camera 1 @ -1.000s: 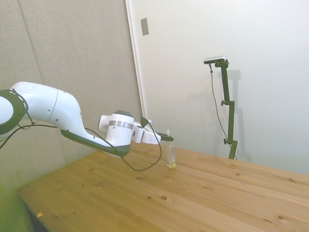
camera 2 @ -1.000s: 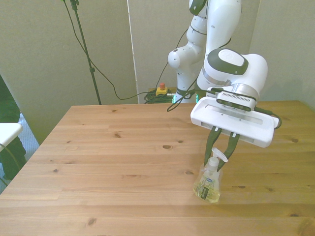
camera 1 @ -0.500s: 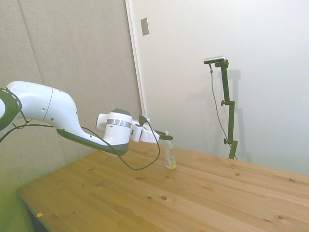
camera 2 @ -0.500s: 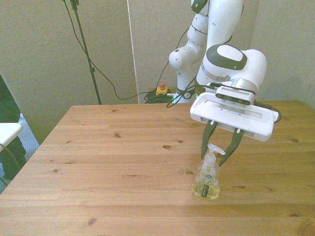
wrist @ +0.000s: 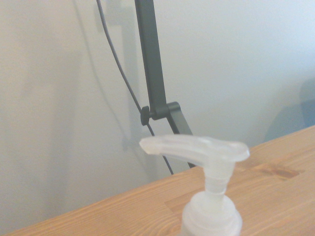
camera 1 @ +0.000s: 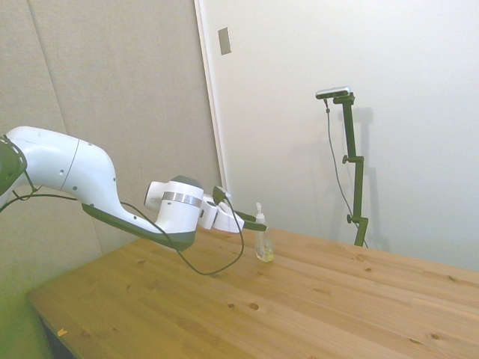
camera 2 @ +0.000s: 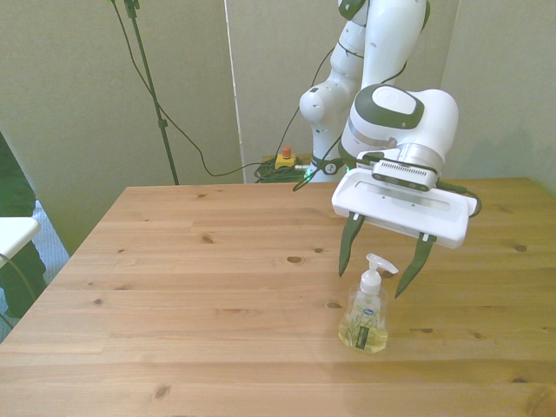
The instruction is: Stand the sanitizer
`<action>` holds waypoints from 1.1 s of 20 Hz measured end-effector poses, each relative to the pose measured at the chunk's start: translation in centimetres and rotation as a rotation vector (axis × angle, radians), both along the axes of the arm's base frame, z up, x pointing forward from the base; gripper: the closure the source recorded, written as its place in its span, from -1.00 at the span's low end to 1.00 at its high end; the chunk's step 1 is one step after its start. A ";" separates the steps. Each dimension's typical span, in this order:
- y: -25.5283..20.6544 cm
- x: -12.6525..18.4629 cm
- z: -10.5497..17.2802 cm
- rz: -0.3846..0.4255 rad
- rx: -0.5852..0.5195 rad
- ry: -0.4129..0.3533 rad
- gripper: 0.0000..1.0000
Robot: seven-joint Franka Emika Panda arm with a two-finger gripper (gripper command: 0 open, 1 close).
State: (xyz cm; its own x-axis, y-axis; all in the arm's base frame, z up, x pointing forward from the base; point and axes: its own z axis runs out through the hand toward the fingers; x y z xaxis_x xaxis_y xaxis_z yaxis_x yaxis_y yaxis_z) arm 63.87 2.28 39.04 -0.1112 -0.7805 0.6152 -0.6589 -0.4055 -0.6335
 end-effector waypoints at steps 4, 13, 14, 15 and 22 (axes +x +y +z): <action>0.0 -1.9 1.3 0.043 0.045 0.058 -1.00; 2.4 -10.4 1.3 0.261 0.131 0.326 -1.00; 2.6 -11.4 1.6 0.274 0.135 0.357 -1.00; 2.6 -12.2 1.9 0.289 0.146 0.387 -1.00; 0.1 -12.8 7.2 0.432 0.229 0.663 -1.00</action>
State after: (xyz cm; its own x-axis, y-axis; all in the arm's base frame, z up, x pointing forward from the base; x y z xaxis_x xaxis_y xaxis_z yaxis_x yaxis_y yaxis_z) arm 51.07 2.41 46.22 0.5581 -0.7852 0.2683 -0.7405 -0.6172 -0.2658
